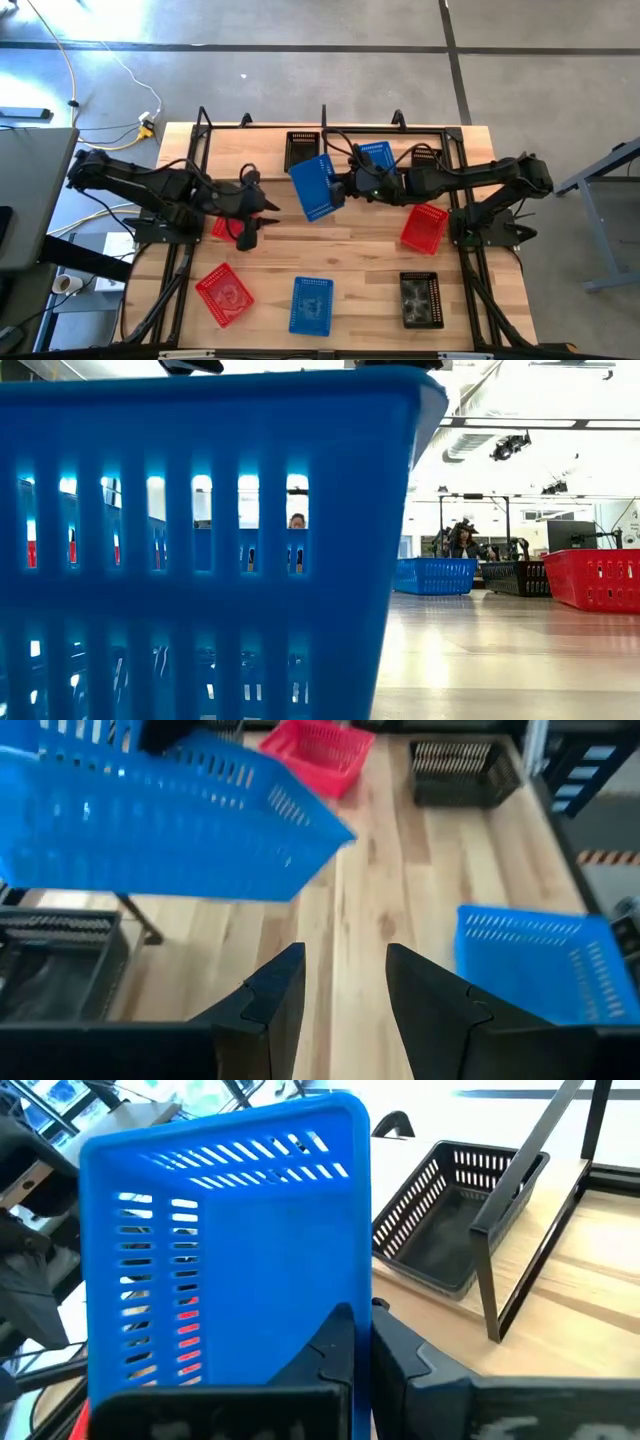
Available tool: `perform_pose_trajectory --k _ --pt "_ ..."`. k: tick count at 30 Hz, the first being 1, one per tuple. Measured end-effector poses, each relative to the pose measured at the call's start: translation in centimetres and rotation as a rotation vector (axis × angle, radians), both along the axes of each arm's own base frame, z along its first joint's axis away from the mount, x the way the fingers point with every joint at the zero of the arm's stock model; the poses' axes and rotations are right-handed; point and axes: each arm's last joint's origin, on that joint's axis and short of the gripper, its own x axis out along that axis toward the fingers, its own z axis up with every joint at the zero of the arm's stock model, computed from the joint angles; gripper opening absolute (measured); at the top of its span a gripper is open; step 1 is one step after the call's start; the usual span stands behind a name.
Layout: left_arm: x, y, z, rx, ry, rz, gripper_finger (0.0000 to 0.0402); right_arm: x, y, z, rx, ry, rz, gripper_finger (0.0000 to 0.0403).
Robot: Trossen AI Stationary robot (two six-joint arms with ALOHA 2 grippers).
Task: Stack baskets on shelf by color
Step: Put the center blue bin on the shelf
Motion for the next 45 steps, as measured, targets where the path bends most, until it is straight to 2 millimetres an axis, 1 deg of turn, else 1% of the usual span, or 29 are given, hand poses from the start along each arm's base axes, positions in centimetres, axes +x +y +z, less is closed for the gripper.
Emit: perform_pose_trajectory --k 6,9,12,16,21,27,31,34,39,41,45 --pt "-0.5 -0.4 0.5 0.058 0.137 0.008 0.0131 0.1 0.3 0.2 0.042 -0.039 -0.012 0.0000" --pt "0.0 -0.9 1.0 0.073 0.135 -0.001 0.0131 0.3 0.5 -0.1 0.039 -0.037 -0.020 0.0000" --pt "1.1 -1.7 1.4 0.104 0.126 -0.011 0.0131 1.0 0.5 -1.4 0.073 0.002 -0.030 0.0000" --pt "3.1 -2.5 1.1 0.187 0.166 -0.032 0.0131 2.0 0.6 -3.7 0.099 0.069 -0.039 0.0000" --pt "5.3 -3.2 -0.4 0.198 0.237 -0.025 0.0131 2.9 0.7 -5.6 0.117 0.108 -0.053 0.0000" --pt "7.5 -3.7 -2.7 0.216 0.324 -0.032 0.0131 3.3 0.7 -6.5 0.143 0.122 -0.079 0.0000" --pt "8.5 -4.0 -3.9 0.219 0.342 -0.026 0.0131 3.4 0.7 -6.8 0.162 0.118 -0.099 0.0000" --pt "9.0 -4.1 -4.7 0.228 0.363 -0.024 0.0131 3.5 0.7 -6.9 0.179 0.100 -0.121 0.0000" --pt "9.7 -4.0 -5.1 0.235 0.351 -0.009 0.0131 3.6 0.7 -6.8 0.189 0.074 -0.130 0.0000" --pt "9.8 -3.8 -5.5 0.245 0.374 -0.001 0.0131 3.7 0.7 -6.8 0.195 0.060 -0.134 0.0000" --pt "10.1 -3.5 -5.7 0.253 0.369 0.019 0.0131 3.8 0.7 -6.5 0.222 0.020 -0.145 0.0000"
